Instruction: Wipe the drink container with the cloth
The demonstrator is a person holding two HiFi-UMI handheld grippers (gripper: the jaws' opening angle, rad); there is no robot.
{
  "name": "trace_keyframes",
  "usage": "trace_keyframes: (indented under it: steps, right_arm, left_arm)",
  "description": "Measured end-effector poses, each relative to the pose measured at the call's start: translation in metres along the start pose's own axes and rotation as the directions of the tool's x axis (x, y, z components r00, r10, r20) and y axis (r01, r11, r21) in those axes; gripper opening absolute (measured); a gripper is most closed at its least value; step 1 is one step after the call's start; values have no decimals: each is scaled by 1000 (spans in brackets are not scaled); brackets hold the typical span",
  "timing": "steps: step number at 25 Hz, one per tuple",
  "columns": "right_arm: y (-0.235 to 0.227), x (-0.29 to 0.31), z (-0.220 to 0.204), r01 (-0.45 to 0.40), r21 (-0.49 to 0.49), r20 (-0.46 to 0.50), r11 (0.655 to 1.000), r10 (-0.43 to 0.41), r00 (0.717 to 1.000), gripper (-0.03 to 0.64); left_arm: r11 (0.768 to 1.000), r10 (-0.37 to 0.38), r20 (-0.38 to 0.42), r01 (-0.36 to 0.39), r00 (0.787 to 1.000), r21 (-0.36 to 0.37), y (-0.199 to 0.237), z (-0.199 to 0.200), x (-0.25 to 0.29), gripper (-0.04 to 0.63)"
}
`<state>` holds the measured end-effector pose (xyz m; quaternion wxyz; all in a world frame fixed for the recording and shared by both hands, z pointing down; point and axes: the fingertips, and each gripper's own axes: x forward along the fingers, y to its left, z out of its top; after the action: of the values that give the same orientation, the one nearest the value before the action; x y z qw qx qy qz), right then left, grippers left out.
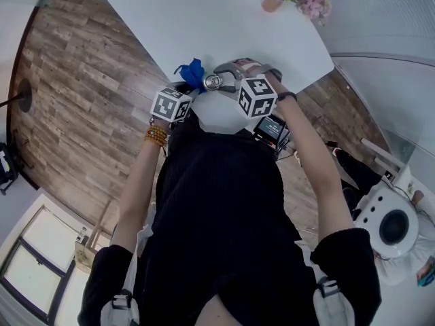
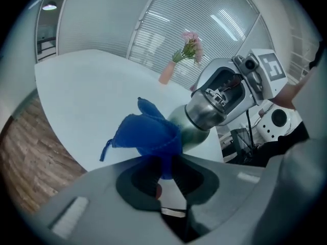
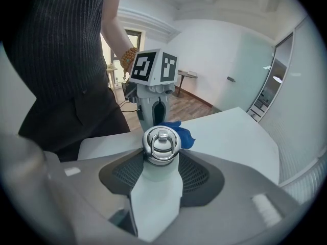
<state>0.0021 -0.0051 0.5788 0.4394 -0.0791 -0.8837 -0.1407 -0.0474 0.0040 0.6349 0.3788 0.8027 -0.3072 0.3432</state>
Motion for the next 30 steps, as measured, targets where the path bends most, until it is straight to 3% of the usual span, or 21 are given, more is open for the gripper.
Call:
trace_keyframes:
  steps: [8,19,25,30]
  right_arm:
    - [4,2,0,2,37,20,999,-2,1000,239]
    - [9,-16,-15,31,95,22,995,-33,999,236]
    - [-1,-38,-8,79,141,79,987,-90,993,233]
    - [-27,-70,6,188,206,153,960,-221,963,225]
  left_arm:
    - [999,3,-30,-4,1000,-35,10,-6,15,169]
    - [996,34,114,-24,993,-90,14,6,-4,170]
    - [996,65,243,-48,968,-76,16,33,-43,170]
    - [997,74,365,-72,928,-18,1,67,-76,170]
